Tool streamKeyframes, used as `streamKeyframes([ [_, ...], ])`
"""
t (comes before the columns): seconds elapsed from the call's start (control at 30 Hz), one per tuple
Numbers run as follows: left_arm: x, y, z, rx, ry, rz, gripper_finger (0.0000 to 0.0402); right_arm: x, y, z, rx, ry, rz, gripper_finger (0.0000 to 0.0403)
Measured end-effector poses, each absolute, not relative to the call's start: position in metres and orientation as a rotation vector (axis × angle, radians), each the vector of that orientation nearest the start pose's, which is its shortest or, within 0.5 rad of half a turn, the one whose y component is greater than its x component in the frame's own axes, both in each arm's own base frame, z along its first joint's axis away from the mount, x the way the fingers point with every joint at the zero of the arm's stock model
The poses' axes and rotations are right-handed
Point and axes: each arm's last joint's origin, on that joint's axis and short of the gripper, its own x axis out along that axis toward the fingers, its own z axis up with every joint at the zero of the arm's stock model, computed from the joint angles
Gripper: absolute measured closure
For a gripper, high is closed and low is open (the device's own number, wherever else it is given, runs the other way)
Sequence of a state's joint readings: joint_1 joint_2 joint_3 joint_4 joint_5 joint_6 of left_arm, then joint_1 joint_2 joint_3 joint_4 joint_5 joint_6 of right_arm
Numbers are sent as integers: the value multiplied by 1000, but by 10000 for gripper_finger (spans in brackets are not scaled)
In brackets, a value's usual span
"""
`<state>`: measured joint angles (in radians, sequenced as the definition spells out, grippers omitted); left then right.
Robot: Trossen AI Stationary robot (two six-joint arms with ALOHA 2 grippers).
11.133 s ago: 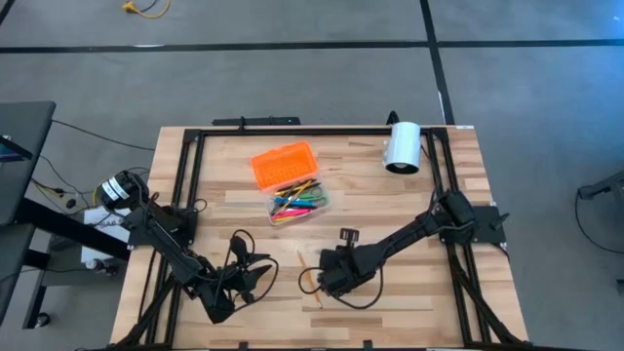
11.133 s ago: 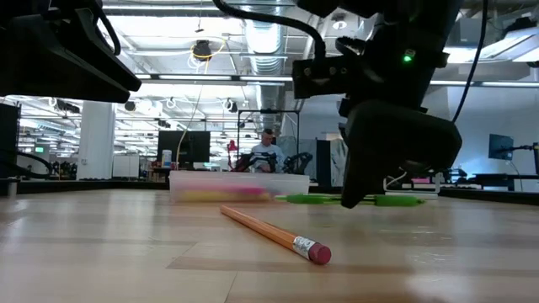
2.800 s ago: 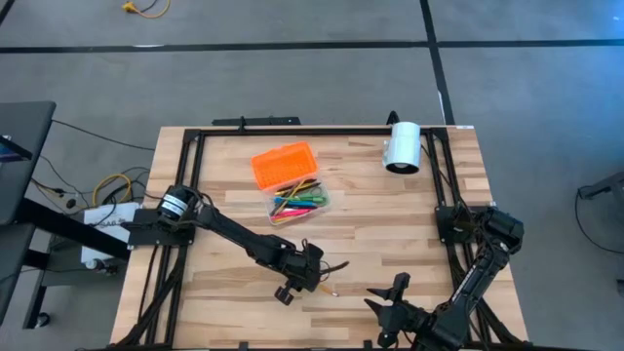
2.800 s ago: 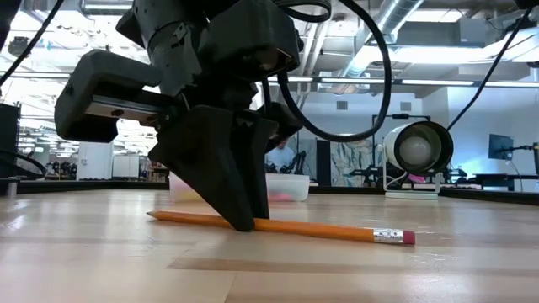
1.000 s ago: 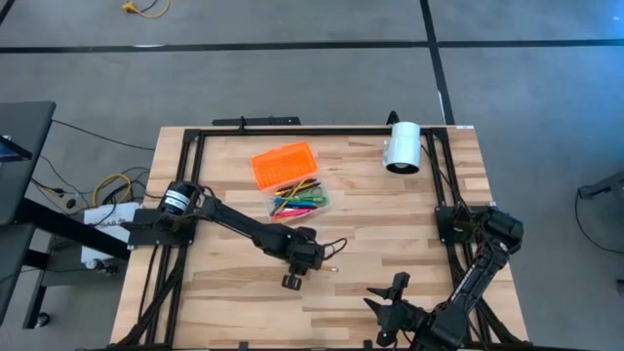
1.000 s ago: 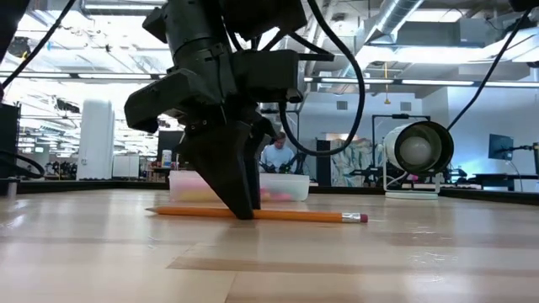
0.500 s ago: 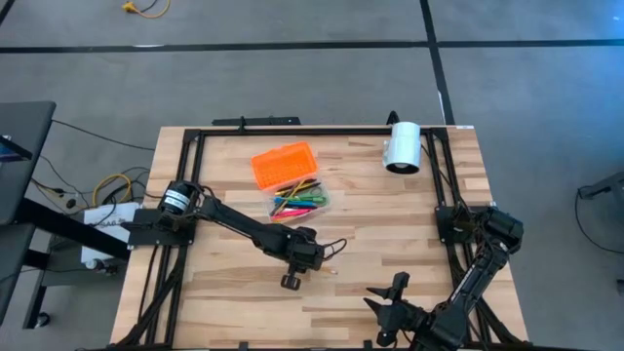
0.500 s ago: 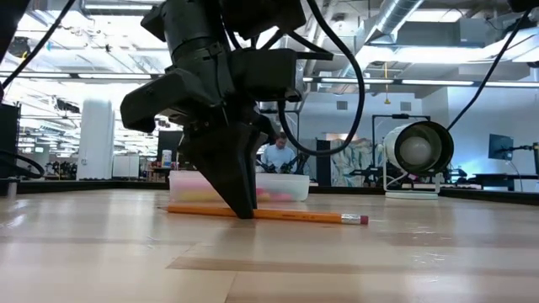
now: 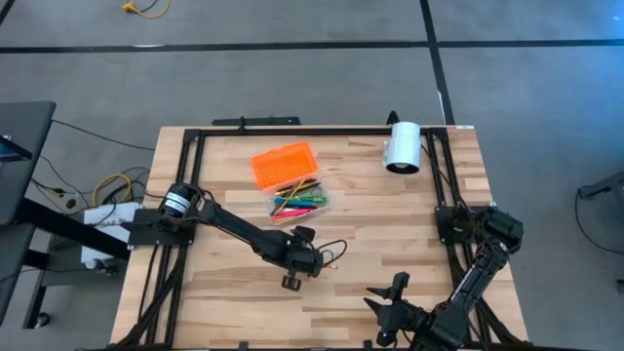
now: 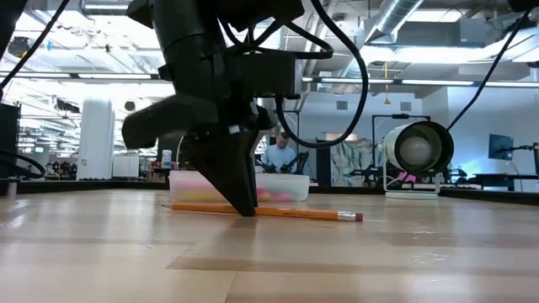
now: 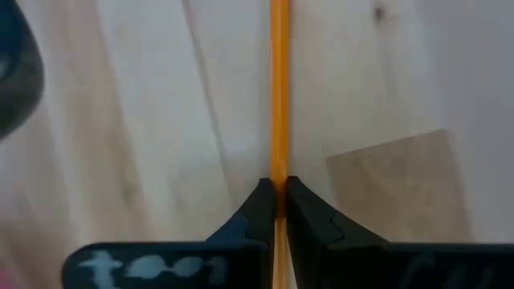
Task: Pick & place school supplies into a supply box
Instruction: Put the orange pencil into the supply box
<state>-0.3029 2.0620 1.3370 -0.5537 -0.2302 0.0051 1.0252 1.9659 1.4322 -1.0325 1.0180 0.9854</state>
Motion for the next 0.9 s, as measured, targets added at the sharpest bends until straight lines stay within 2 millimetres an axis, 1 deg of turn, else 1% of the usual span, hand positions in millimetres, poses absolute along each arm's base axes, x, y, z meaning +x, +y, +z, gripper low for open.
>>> streamKeyframes([
  [0.2, 379, -121, 135, 496, 1219, 84, 400, 210, 298, 191, -401, 672, -355, 278],
  [0.3, 381, -126, 141, 543, 1182, 150, 401, 210, 298, 191, -401, 671, -355, 278],
  [0.67, 376, -131, 146, 627, 1130, 314, 401, 210, 298, 191, -400, 671, -355, 278],
  [0.9, 374, -130, 147, 652, 1106, 395, 401, 210, 298, 191, -400, 671, -355, 278],
])
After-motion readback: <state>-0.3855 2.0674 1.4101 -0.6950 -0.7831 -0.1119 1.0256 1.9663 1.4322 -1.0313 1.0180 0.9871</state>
